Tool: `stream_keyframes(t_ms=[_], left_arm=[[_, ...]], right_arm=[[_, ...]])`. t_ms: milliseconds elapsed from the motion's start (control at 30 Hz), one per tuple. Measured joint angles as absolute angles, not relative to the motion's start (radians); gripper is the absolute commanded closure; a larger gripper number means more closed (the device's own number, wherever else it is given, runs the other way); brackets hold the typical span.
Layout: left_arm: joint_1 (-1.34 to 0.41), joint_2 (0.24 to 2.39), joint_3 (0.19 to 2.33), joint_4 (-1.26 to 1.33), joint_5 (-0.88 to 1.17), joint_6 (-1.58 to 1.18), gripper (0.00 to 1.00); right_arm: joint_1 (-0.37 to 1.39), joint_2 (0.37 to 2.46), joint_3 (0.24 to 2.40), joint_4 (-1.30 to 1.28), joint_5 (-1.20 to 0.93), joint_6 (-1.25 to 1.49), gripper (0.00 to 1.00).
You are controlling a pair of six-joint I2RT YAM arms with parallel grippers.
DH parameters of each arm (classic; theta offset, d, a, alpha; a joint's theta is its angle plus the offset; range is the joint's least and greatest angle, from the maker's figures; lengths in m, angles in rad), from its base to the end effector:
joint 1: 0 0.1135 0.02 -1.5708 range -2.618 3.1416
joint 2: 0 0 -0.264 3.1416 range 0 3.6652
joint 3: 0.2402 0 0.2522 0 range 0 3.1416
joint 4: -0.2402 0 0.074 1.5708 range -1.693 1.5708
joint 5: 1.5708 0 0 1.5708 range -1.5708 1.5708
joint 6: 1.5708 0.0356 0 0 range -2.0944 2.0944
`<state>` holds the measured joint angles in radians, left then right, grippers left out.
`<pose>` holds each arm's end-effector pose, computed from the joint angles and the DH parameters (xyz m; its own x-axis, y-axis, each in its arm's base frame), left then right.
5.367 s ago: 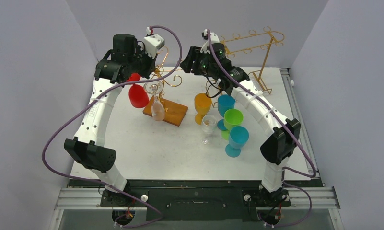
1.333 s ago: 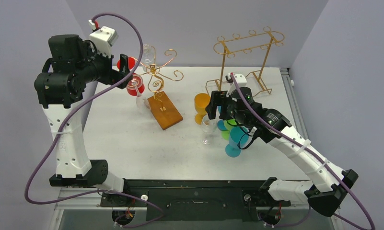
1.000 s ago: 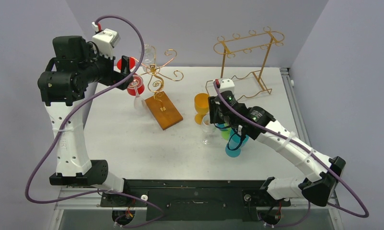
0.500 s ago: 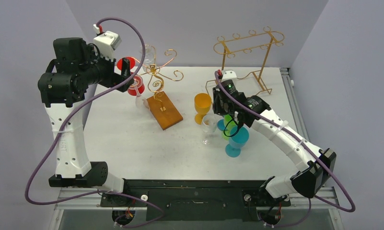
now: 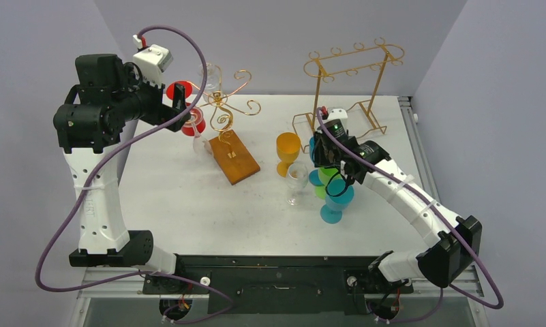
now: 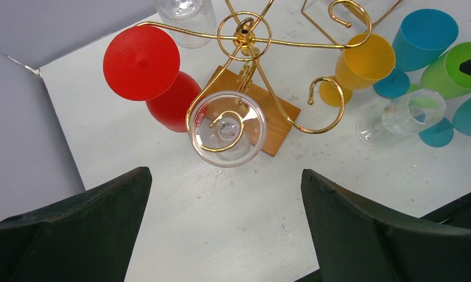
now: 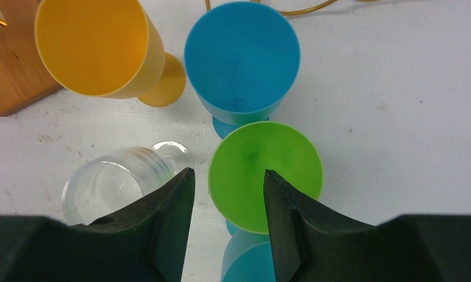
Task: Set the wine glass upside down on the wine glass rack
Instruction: Pick up the wine glass at the center of the board.
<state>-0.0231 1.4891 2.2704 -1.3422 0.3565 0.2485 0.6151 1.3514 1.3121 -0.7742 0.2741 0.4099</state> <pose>0.2207 -0.0175 0.5346 -0.4375 0.2407 -0.8664 0.4382 0.8985 0.0283 0.2375 0.1560 0.3428 -0.7052 -0.0285 -0.7084 -0.1337 0.9866 0.0934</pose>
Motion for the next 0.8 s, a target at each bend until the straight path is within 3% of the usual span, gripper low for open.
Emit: stream_keyframes(t_ms=[200, 467, 800], left_arm=[[-0.023, 1.485, 2.259, -1.342, 0.356, 0.255, 0.03], [-0.023, 1.485, 2.251, -1.341, 0.358, 0.255, 0.03], [-0.023, 1.483, 2.234, -1.339, 0.363, 0.255, 0.03]], right_arm=[[0.617, 1.354, 1.242, -0.765, 0.253, 0.419, 0.64], [0.621, 1.367, 1.248, -0.763, 0.245, 0.419, 0.64], [0.546, 1.460, 1.551, -0.780, 0.247, 0.379, 0.62]])
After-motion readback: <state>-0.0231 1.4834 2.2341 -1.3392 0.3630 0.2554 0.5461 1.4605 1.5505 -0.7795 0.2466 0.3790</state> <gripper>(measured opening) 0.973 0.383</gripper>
